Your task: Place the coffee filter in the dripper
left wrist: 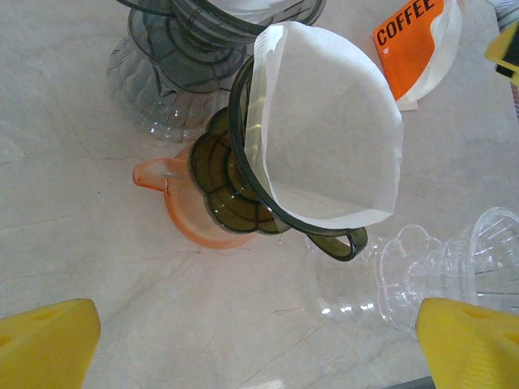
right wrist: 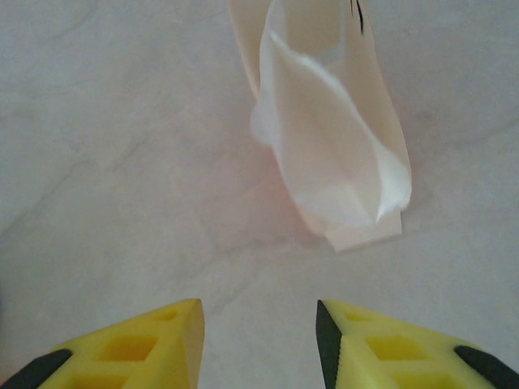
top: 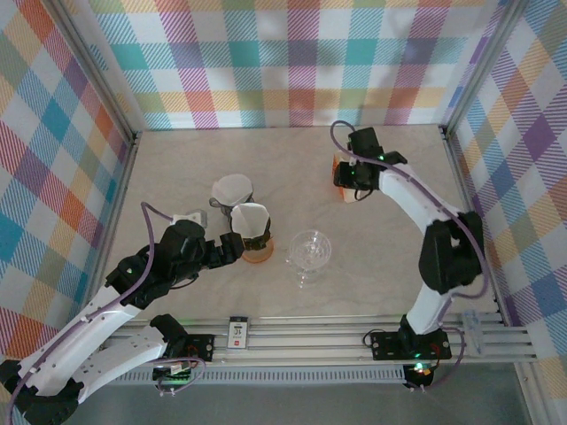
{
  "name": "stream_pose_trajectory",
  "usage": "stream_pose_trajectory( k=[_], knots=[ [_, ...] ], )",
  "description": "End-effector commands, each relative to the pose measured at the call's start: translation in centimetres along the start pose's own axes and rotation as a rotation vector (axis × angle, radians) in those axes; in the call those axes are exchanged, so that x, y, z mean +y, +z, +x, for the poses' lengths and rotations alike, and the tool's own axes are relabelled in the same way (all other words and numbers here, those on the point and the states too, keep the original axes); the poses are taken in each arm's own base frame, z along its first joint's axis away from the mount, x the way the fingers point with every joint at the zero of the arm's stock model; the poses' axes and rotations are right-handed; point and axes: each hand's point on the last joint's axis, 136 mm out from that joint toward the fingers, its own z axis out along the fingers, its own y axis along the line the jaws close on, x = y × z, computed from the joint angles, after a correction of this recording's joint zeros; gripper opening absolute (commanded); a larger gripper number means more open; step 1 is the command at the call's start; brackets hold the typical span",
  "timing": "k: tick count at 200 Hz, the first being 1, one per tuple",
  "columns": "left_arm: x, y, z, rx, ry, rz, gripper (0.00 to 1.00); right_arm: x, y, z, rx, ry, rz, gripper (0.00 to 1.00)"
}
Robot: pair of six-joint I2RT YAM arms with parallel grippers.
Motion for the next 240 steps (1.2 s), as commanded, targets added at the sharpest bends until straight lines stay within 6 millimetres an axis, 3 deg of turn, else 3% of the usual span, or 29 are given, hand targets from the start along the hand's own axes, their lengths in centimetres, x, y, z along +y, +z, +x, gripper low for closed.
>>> stream_pose_trajectory(
  k=[1, 31, 70, 149, 200, 240],
  knots=[
    [-0.2, -0.2, -0.8, -0.024, -0.007, 0.002, 1.0, 0.4, 0.7, -2.6, -0.047, -0.054, 0.016, 0.41],
    [-0.2, 0.1, -0.8, -0.016, -0.001, -0.006, 1.0, 0.3, 3.1, -3.0, -0.016, -0.075, 0.048, 0.4],
    [-0.2, 0.3, -0.7, -0.011, 0.006, -0.016, 1.0, -0.4, 4.7, -3.5, 0.0, -0.088, 0.099, 0.35],
    [0.0, 0.5, -0.6, -0.007, 0.006, -0.022, 1.0, -0.4, 6.0, -3.7, 0.018, -0.095, 0.11, 0.27],
    [0.0, 0.6, -0.5, -0.005, 0.003, -0.024, 1.0, -0.8, 6.5, -3.3, 0.033, -0.099, 0.125, 0.26],
    [0.0, 0.5, -0.6, -0.007, 0.003, -0.022, 1.0, -0.8, 6.3, -3.5, 0.023, -0.107, 0.132, 0.18]
  ],
)
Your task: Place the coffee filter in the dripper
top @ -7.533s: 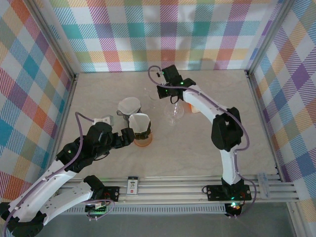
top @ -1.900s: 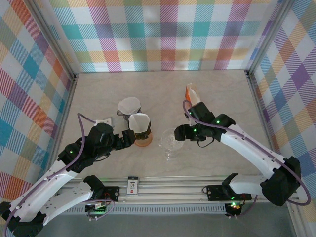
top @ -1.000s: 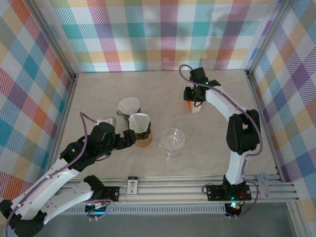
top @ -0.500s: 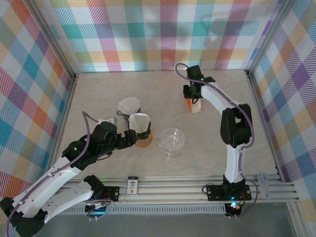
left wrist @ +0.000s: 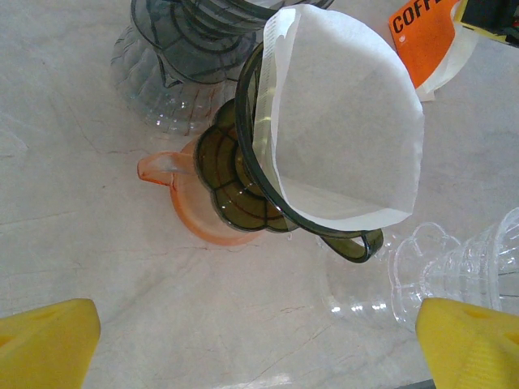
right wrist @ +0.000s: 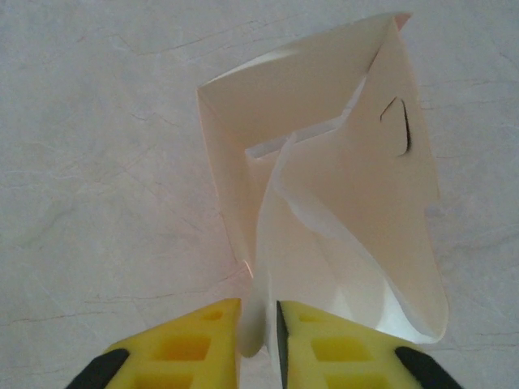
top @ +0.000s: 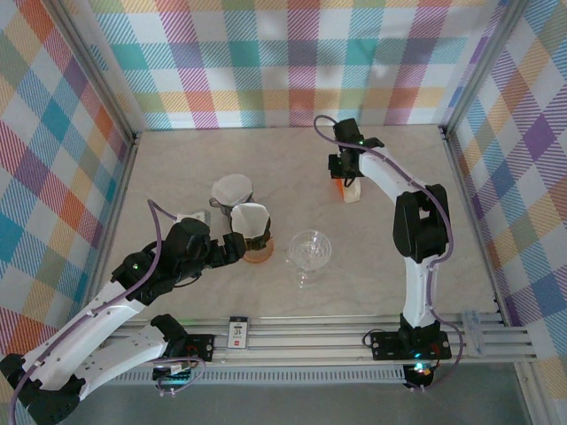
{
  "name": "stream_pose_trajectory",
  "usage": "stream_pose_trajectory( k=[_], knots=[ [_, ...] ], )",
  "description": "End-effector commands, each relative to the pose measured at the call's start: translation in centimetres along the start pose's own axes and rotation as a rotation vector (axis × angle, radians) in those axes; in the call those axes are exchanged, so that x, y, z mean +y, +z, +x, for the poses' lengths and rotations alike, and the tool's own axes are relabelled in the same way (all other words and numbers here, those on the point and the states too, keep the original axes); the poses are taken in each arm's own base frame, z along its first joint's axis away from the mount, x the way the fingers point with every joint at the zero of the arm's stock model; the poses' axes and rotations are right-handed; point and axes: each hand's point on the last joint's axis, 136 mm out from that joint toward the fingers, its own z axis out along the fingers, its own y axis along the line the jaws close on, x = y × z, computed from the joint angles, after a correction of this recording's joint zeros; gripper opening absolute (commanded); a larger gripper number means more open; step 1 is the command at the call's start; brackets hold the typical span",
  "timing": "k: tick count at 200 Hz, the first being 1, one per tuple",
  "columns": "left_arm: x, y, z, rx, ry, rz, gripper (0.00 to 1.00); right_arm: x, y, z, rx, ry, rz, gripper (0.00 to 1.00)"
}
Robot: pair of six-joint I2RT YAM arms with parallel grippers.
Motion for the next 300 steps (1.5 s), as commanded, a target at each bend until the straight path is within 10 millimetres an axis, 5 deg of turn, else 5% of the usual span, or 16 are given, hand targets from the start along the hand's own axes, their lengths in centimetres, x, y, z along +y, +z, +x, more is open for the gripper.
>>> stream_pose_trajectory(
  k=[1, 63, 139, 201, 249, 300],
  knots=[
    [-0.2, -0.4, -0.9, -0.032, -0.004, 0.007, 1.0, -0.3, -0.4, -0.7, -0.017, -0.016, 0.016, 0.17],
    [-0.3, -0.4, -0.9, -0.032, -0.008, 0.012, 1.0, -0.4, -1.8, -0.8, -0.045, -0.006, 0.012, 0.0],
    [-0.4, -1.0, -1.2, -0.042, -0.008, 0.017, 1.0, -0.9, -5.7, 1.2, -0.063, 0.018, -0.005, 0.0],
    [-1.1, -2.5, -2.4, -0.069, 0.021, 0.032, 1.0, 0.4, -14.8, 5.8, -0.135, 0.006, -0.115, 0.0],
    [-1.2, -6.3, -4.6, -0.136, 0.099, 0.017, 1.0, 1.8, -22.9, 10.8, -0.166, -0.118, -0.184, 0.0],
    [-1.4, -5.3, -3.2, -0.089, 0.061, 0.051, 1.0, 2.4, -30.1, 14.9, -0.116, -0.285, -0.212, 0.0]
  ],
)
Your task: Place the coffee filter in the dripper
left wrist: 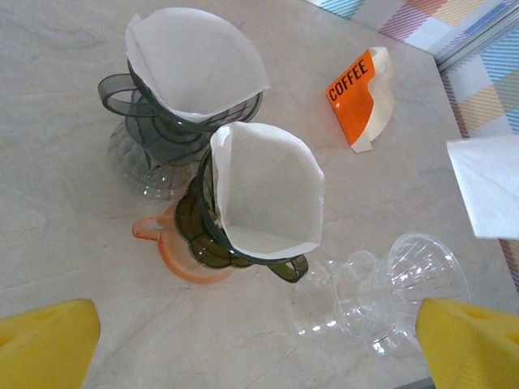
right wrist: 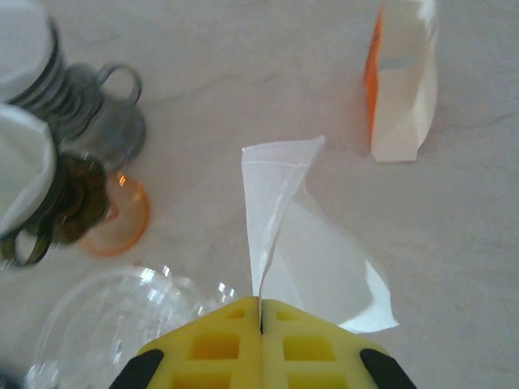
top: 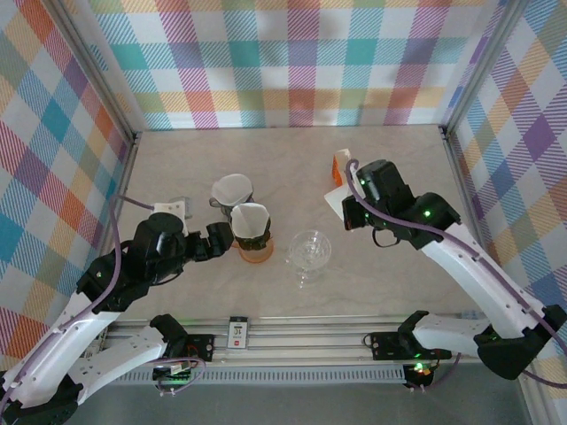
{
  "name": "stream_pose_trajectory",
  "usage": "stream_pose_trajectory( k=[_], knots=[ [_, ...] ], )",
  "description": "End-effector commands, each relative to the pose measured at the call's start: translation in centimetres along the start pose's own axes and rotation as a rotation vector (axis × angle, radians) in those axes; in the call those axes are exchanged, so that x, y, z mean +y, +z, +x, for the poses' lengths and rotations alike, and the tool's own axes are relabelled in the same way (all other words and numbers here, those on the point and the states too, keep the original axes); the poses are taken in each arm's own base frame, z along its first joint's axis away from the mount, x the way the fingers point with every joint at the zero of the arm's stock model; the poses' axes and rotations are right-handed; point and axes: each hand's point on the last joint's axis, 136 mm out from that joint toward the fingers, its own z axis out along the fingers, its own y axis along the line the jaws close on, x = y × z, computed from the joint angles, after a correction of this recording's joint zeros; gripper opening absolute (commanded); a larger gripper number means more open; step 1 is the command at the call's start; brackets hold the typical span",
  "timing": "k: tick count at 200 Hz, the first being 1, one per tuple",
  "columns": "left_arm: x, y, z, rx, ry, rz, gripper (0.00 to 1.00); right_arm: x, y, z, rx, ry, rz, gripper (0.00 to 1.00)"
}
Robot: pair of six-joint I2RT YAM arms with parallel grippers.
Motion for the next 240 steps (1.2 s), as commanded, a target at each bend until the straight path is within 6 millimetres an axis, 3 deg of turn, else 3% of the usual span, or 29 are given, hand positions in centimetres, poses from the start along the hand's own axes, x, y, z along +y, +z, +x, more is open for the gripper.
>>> stream_pose_trajectory(
  k=[1, 38, 74, 240],
  knots=[
    [0.6, 0.6, 1.0, 0.036, -0.005, -0.012, 1.0, -0.1, -3.1, 2.1, 0.09, -0.05, 0.004, 0.0],
    [0.4, 0.6, 1.1, 0.046, -0.001, -0.008, 1.0, 2.7, -4.3, 4.1, 0.232, -0.122, -0.074, 0.0],
    [0.0, 0.7, 1.3, 0.071, 0.021, 0.004, 1.0, 4.4, -4.9, 4.4, 0.312, -0.178, -0.115, 0.0],
    [-1.4, 2.3, 2.8, 0.144, 0.049, 0.072, 1.0, 10.8, -0.4, 5.1, 0.542, -0.322, -0.209, 0.0]
  ],
)
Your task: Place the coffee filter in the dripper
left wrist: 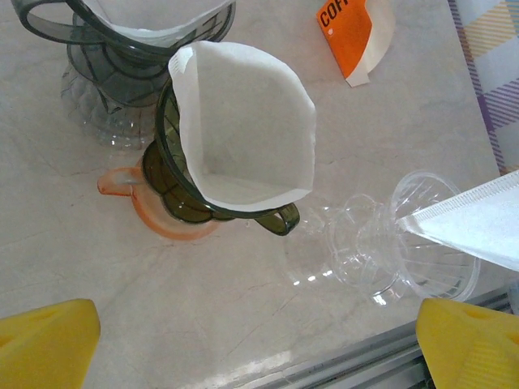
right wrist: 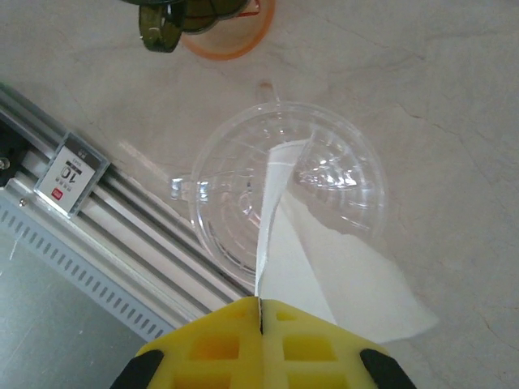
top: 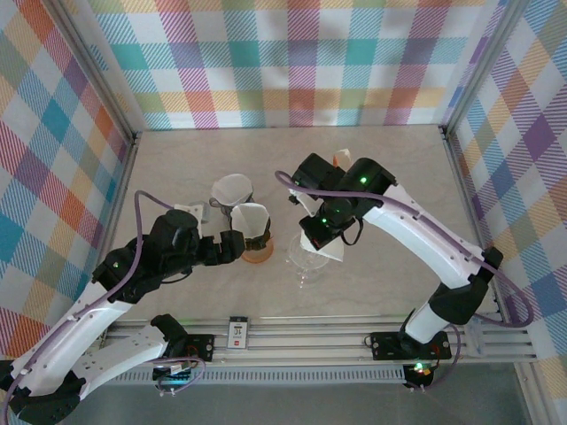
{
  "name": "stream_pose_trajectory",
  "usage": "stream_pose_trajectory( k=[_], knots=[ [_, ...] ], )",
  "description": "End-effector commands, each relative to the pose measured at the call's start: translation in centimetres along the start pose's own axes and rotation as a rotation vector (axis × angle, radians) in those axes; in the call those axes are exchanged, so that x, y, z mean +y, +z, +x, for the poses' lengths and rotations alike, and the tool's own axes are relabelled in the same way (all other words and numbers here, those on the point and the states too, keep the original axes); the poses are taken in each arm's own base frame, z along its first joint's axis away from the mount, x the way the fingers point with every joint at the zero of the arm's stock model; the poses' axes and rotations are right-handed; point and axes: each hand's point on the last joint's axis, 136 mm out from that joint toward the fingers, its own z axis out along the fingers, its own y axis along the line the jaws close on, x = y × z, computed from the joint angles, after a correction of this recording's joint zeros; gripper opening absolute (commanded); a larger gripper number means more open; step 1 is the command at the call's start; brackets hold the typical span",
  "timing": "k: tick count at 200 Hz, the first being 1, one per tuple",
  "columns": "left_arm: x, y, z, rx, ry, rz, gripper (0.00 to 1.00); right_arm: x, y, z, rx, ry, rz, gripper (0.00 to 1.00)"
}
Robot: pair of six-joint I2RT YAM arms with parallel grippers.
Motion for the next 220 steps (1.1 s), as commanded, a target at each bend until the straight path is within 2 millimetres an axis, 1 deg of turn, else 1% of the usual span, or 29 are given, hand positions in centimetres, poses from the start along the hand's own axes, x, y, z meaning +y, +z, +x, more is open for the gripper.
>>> stream_pose_trajectory(
  k=[1, 18, 62, 84, 102, 115, 132, 157, 164, 183, 205, 220],
  knots=[
    [-0.3, 0.4, -0.2, -0.005, 0.011, 0.023, 1.0, 1.3, 0.2, 0.3, 0.031, -0.034, -0.04, 0.0],
    [-0.4, 0.5, -0.1, -0.002, 0.01, 0.028, 1.0, 1.8, 1.0, -0.1, 0.029, -0.034, -0.056, 0.02],
    [-0.7, 0.7, 0.0, 0.01, 0.006, 0.041, 1.0, 2.5, 4.0, -1.4, -0.01, -0.011, -0.089, 0.04],
    [-0.7, 1.0, 0.2, 0.016, -0.006, 0.046, 1.0, 2.4, 5.7, -1.5, -0.02, 0.002, -0.091, 0.05],
    [-0.8, 1.3, 0.4, 0.022, -0.019, 0.055, 1.0, 2.2, 6.5, -1.5, -0.029, 0.013, -0.084, 0.07],
    [-0.7, 1.5, 0.6, 0.025, -0.032, 0.055, 1.0, 2.1, 6.6, -1.5, -0.039, 0.017, -0.079, 0.11],
    [-0.8, 1.8, 0.8, 0.029, -0.047, 0.061, 1.0, 1.9, 6.5, -1.4, -0.051, 0.021, -0.075, 0.18],
    [-1.3, 2.4, 1.0, 0.041, -0.066, 0.092, 1.0, 1.9, 6.0, -1.3, -0.089, 0.029, -0.087, 0.29],
    [-1.6, 2.5, 1.0, 0.045, -0.07, 0.105, 0.98, 2.0, 5.6, -1.3, -0.104, 0.028, -0.092, 0.32],
    [-2.2, 2.8, 0.9, 0.055, -0.079, 0.126, 0.93, 1.9, 4.7, -1.2, -0.149, 0.026, -0.099, 0.45],
    [-3.1, 2.9, 0.5, 0.055, -0.079, 0.153, 0.88, 1.8, 3.6, -1.0, -0.191, 0.026, -0.109, 0.51],
    [-4.3, 2.8, 0.1, 0.047, -0.067, 0.192, 0.85, 1.5, 2.9, -0.8, -0.223, 0.03, -0.104, 0.56]
  ],
)
